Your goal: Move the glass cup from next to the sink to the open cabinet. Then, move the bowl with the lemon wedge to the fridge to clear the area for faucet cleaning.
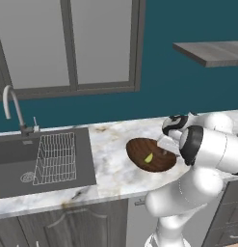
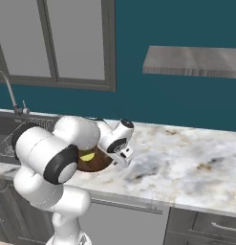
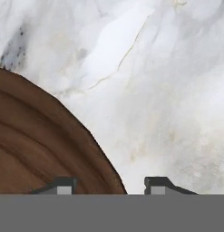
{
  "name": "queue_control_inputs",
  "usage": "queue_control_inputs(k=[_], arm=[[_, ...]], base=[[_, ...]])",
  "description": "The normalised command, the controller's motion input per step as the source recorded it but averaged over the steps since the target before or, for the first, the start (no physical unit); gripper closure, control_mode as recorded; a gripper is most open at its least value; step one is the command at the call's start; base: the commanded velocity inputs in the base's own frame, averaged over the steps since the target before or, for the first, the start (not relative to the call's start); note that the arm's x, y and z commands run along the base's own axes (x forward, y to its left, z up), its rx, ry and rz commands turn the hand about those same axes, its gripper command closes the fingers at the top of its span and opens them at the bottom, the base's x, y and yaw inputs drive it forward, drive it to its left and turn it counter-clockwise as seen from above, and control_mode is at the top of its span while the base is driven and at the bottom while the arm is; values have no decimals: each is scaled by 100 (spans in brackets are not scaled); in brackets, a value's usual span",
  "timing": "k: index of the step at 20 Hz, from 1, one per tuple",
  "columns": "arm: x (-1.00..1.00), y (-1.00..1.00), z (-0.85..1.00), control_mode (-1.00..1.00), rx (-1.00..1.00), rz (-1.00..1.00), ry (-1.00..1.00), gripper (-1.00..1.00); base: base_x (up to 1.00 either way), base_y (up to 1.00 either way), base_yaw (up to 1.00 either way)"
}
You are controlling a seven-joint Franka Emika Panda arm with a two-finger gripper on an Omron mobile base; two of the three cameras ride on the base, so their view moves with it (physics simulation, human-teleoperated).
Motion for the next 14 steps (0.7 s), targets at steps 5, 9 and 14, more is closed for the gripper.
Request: queue_control_inputs(k=[5,9,14], arm=[[-10,0,37,-100,0,-3,-18,100],[-22,1,100,-100,0,-18,-25,100],[-39,2,100,-100,0,-22,-35,100]], base=[[0,0,0],[0,0,0],[0,0,0]])
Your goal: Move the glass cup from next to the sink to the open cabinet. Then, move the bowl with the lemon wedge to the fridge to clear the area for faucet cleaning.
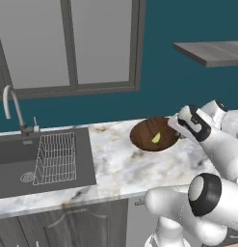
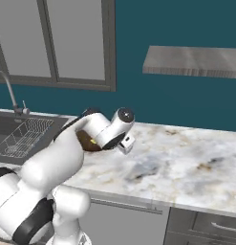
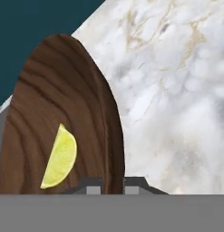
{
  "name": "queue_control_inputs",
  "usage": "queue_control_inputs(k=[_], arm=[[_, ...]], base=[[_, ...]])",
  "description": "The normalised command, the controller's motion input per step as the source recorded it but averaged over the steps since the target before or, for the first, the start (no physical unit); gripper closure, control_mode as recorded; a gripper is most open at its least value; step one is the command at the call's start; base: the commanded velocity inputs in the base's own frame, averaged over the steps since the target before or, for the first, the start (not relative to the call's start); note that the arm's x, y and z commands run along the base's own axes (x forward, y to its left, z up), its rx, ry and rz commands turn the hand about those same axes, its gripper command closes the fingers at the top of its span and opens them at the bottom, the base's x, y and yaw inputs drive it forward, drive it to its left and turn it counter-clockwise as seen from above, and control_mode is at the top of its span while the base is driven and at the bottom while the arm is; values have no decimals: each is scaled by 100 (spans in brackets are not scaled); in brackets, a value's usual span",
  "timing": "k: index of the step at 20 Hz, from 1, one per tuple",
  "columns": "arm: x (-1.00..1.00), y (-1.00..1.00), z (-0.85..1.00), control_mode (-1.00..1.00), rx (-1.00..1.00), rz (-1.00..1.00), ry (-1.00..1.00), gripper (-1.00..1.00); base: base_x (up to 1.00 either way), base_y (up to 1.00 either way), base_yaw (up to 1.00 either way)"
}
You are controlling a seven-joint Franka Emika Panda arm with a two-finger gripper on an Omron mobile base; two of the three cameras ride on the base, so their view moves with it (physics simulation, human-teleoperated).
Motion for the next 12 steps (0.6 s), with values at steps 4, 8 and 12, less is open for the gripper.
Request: queue_control_inputs(k=[4,8,12], arm=[[-62,0,100,-100,5,-14,-40,100],[-39,-3,32,-100,23,-6,-18,100],[-11,0,-8,-100,4,2,2,100]], base=[[0,0,0],[0,0,0],[0,0,0]])
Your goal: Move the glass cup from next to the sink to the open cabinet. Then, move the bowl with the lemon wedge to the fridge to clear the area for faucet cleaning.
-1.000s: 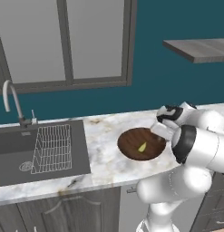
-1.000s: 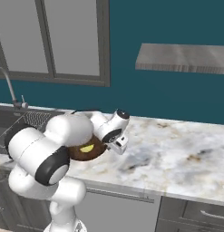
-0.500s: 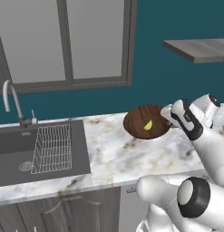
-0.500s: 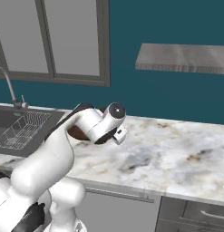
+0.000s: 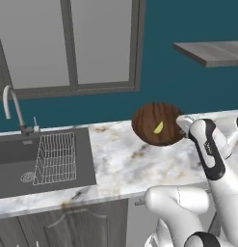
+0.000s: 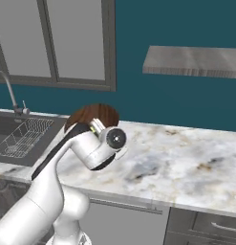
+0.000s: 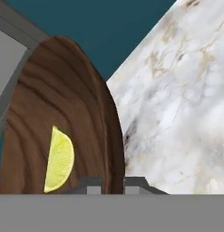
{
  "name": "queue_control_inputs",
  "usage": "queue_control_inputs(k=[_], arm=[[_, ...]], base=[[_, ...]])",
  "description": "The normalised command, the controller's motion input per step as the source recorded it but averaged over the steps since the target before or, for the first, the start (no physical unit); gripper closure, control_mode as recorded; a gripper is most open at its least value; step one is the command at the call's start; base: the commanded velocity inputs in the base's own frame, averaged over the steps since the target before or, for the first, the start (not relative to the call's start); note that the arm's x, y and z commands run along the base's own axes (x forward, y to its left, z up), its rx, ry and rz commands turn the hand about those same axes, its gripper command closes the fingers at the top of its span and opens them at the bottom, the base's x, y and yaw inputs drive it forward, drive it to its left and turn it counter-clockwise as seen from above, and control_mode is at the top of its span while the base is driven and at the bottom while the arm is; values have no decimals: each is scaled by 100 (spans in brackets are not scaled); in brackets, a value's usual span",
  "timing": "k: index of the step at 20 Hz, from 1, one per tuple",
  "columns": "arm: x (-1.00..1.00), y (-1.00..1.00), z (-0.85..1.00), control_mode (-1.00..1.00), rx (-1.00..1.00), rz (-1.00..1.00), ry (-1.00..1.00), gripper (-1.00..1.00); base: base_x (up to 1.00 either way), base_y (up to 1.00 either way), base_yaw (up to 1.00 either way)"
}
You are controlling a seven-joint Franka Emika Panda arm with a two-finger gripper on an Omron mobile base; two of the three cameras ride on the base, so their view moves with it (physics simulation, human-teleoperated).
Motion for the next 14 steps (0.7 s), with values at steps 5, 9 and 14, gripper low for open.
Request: queue_control_inputs(k=[5,9,14], arm=[[0,0,0,100,0,0,0,100],[0,0,0,100,0,0,0,100],[0,0,0,100,0,0,0,100]], base=[[-54,5,67],[-13,0,98],[-8,0,100]])
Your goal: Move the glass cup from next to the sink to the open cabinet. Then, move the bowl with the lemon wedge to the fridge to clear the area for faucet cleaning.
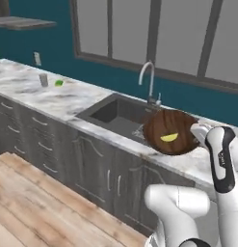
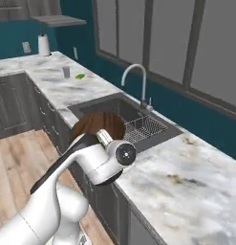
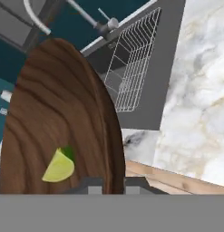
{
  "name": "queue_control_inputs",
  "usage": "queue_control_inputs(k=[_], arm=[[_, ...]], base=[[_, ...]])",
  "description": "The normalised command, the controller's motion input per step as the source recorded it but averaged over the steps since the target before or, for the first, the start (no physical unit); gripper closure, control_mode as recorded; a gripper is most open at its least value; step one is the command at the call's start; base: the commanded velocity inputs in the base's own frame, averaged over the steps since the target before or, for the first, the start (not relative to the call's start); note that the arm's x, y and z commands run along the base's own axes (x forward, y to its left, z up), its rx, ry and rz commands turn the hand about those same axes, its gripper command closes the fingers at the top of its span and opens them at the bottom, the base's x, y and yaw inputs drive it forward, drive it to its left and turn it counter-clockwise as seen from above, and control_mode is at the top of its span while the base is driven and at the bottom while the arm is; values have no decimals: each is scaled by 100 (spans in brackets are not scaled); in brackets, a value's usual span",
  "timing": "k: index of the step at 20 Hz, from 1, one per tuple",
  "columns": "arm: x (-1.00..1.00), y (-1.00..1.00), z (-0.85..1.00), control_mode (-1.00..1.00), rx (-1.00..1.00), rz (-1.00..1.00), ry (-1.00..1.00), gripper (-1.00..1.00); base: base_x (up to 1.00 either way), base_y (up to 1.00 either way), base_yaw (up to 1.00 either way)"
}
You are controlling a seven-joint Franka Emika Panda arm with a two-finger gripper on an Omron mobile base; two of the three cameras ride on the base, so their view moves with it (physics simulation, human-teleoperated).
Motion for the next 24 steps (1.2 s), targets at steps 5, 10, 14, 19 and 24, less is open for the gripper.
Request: queue_control_inputs(k=[5,10,14,19,24], arm=[[0,0,0,100,0,0,0,100],[0,0,0,100,0,0,0,100],[0,0,0,100,0,0,0,100],[0,0,0,100,0,0,0,100],[0,0,0,100,0,0,0,100]], base=[[-8,0,100],[-11,0,98],[-27,3,91],[-31,22,79],[-11,15,89]])
